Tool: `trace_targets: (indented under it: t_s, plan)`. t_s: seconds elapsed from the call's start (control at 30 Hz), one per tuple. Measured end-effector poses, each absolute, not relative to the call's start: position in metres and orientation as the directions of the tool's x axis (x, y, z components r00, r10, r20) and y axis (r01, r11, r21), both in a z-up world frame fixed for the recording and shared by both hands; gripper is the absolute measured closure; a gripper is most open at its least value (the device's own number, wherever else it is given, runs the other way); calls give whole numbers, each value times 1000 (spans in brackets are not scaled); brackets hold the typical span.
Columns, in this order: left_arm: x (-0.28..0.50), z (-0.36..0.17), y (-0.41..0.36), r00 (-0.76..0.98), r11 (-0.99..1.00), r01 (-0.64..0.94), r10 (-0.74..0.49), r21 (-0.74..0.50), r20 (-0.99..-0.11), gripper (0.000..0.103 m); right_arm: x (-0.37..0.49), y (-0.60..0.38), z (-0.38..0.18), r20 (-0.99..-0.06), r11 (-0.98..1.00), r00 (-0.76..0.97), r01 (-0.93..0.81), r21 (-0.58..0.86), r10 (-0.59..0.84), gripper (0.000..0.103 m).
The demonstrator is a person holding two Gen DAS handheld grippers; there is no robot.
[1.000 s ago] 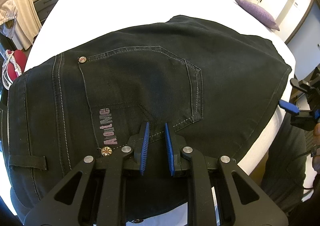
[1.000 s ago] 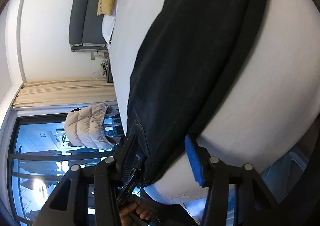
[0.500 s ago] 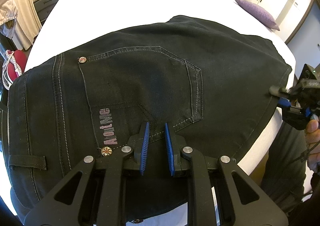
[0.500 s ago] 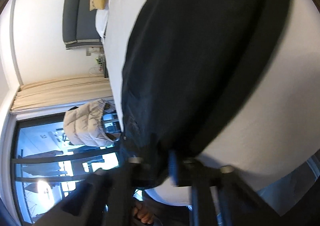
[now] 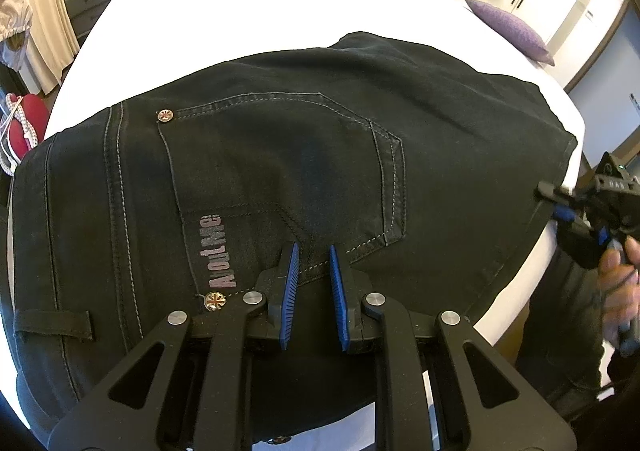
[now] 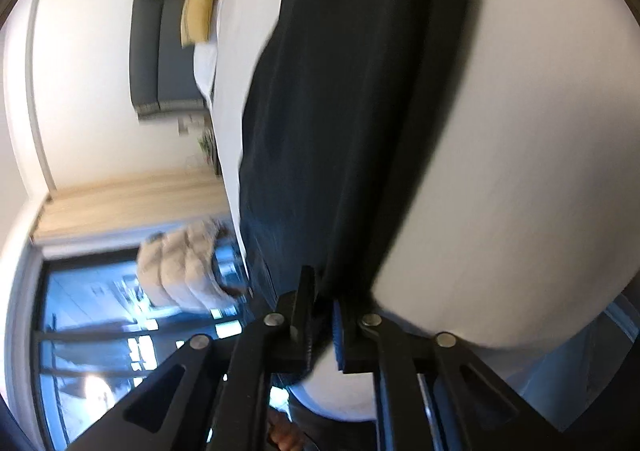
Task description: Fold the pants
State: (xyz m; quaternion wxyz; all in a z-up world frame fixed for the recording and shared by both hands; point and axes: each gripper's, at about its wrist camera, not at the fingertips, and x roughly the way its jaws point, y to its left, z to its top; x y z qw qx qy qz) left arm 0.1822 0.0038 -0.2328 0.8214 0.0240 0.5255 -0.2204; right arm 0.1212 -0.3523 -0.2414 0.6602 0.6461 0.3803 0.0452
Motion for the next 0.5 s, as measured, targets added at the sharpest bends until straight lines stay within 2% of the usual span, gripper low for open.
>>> trace_targets:
  t_s: [0.07, 0.13, 0.17, 0.3, 0.5]
  plan:
    - [182, -233, 3, 352, 902, 388, -336, -190, -874, 87, 116, -376, -239, -451, 151, 752, 436, 887, 481, 93]
    - [182, -233, 3, 353, 902, 390, -333, -186, -874, 87, 112, -393, -240, -465, 144, 764, 451, 881, 447, 101]
    - [181, -233, 2, 354, 902, 390, -333, -186, -874, 87, 110, -398, -242, -462, 130, 766, 456, 881, 447, 102]
    - [181, -233, 2, 354, 902, 392, -330, -181, -875, 87, 108, -394, -236, -505, 193, 748, 470, 861, 431, 103]
    - [181, -233, 2, 354, 902, 392, -332, -183, -874, 87, 107, -407, -239, -477, 180, 762, 445, 877, 438, 102]
